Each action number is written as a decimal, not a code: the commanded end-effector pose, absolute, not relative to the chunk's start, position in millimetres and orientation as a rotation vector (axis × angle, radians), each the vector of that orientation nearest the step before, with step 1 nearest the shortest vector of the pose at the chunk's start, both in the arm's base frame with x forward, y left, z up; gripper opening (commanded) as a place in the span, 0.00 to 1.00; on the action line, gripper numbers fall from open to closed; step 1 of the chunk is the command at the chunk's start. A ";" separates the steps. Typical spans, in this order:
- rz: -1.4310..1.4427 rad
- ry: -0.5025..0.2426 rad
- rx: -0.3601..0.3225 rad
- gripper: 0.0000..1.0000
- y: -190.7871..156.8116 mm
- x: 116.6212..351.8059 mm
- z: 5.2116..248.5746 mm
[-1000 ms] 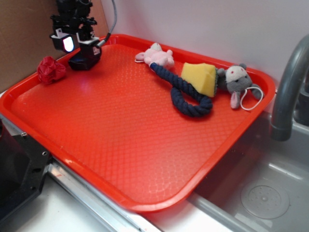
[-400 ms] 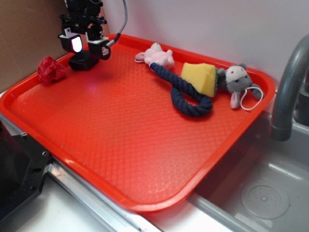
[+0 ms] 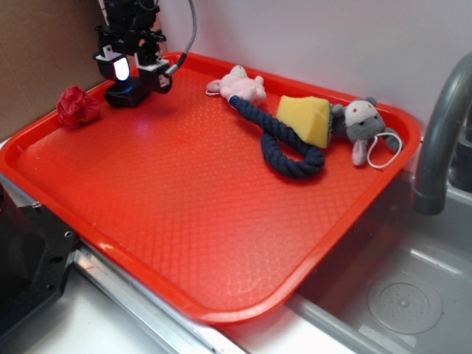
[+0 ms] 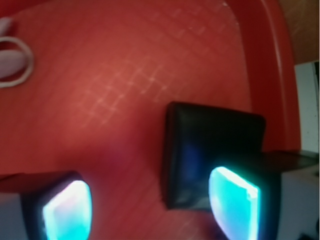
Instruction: Grab the black box.
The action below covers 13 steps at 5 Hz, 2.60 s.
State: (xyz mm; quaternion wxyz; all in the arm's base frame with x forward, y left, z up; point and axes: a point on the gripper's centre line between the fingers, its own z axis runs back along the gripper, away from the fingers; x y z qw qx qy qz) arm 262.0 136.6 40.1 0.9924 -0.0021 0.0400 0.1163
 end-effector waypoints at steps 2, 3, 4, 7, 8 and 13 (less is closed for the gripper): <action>0.266 0.039 -0.003 1.00 157.6 260.1 48.0; 0.266 0.039 -0.003 1.00 157.6 260.1 48.0; 0.266 0.039 -0.003 1.00 157.6 260.1 48.0; 0.203 0.068 -0.045 1.00 123.2 286.9 28.0; 0.171 0.087 -0.041 0.83 99.9 291.1 26.2; 0.150 -0.019 -0.065 0.00 32.8 240.3 129.1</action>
